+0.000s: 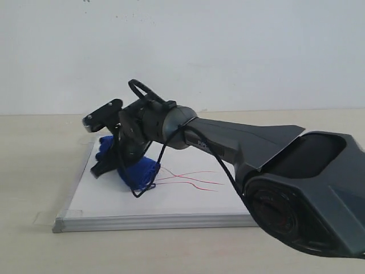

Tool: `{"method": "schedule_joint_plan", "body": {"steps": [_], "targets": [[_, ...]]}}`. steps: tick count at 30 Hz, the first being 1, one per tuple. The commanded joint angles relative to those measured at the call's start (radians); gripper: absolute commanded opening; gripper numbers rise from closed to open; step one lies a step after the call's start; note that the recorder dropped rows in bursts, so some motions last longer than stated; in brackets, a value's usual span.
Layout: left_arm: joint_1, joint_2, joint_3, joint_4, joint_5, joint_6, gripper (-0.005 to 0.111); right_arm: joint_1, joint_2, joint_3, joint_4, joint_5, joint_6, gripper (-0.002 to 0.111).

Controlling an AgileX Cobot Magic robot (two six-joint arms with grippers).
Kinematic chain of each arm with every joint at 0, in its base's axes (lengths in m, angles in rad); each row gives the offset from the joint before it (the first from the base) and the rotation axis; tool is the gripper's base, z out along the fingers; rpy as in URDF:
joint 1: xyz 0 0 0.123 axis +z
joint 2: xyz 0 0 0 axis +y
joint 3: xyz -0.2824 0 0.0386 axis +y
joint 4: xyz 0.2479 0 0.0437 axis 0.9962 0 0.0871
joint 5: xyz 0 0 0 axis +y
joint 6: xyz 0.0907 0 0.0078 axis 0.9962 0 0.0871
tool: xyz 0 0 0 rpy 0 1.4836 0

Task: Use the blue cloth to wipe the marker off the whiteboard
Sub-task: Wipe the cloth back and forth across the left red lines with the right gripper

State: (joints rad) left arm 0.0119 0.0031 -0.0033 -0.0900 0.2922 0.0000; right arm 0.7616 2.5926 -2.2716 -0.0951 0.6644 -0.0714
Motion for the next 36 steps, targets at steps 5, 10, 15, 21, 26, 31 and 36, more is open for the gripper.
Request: {"method": "schedule_joint_plan", "body": {"steps": [5, 10, 15, 21, 26, 31, 36], "targets": [[-0.002, -0.003, 0.003, 0.001, -0.003, 0.000, 0.004, 0.000, 0.002, 0.004, 0.062, 0.019, -0.151, -0.001], [-0.002, -0.003, 0.003, 0.001, -0.003, 0.000, 0.004, -0.047, 0.002, 0.004, -0.168, 0.148, 0.207, -0.001], [-0.002, -0.003, 0.003, 0.001, -0.003, 0.000, 0.004, -0.074, 0.002, 0.004, -0.231, 0.228, 0.351, -0.001], [-0.002, -0.003, 0.003, 0.001, -0.003, 0.000, 0.004, -0.053, 0.002, 0.004, -0.070, 0.081, 0.228, -0.001], [-0.002, -0.003, 0.003, 0.001, -0.003, 0.000, 0.004, -0.010, 0.002, 0.004, 0.207, -0.057, -0.121, -0.001], [-0.002, -0.003, 0.003, 0.001, -0.003, 0.000, 0.004, -0.007, 0.010, 0.004, 0.152, -0.049, -0.113, -0.001], [-0.002, -0.003, 0.003, 0.001, -0.003, 0.000, 0.004, -0.042, 0.044, 0.004, -0.089, 0.083, 0.159, -0.001]]}}
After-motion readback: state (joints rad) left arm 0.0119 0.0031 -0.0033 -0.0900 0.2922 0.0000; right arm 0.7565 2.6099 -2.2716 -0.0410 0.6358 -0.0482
